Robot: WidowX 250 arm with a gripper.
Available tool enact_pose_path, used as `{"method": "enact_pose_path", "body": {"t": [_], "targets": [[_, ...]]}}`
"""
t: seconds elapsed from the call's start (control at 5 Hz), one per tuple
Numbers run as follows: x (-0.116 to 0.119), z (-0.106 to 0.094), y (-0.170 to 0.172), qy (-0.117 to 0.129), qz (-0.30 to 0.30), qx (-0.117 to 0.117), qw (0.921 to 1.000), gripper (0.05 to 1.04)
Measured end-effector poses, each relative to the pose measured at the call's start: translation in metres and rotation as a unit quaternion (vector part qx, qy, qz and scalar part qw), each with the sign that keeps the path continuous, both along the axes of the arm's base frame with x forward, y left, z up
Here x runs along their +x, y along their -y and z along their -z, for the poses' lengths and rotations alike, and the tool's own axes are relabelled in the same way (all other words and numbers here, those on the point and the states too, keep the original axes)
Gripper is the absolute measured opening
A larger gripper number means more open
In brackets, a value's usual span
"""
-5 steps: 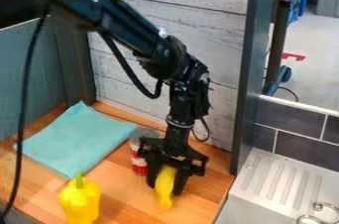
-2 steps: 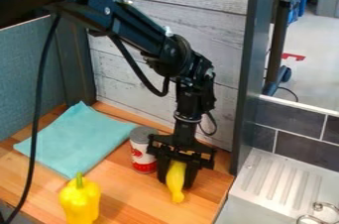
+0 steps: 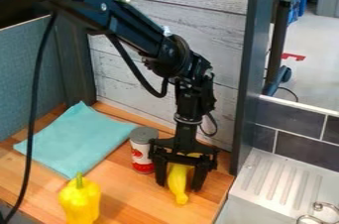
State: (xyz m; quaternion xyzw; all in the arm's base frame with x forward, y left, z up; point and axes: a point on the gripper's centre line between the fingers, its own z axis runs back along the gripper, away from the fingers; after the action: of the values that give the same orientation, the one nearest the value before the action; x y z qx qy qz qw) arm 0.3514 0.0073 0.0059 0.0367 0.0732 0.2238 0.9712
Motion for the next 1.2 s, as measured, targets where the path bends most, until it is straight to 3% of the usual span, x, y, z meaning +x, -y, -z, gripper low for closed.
{"method": "enact_pose_path", "body": {"t": [0.2,0.4,0.6,0.8,1.0,1.2], "targets": [[-0.016,-0.012,-0.004,-0.006,-0.032,0.019,0.9993,0.993],[-0.035,-0.053,0.003,0.015,-0.046,0.03,0.9984,0.995],[-0.065,-0.076,0.011,0.007,-0.054,0.037,0.9978,0.995],[-0.109,-0.093,0.013,-0.029,-0.06,0.028,0.9974,0.996],[-0.134,-0.1,0.008,-0.077,0.022,0.024,0.9965,0.996],[-0.138,-0.101,0.002,-0.1,0.097,0.01,0.9903,0.996]]}}
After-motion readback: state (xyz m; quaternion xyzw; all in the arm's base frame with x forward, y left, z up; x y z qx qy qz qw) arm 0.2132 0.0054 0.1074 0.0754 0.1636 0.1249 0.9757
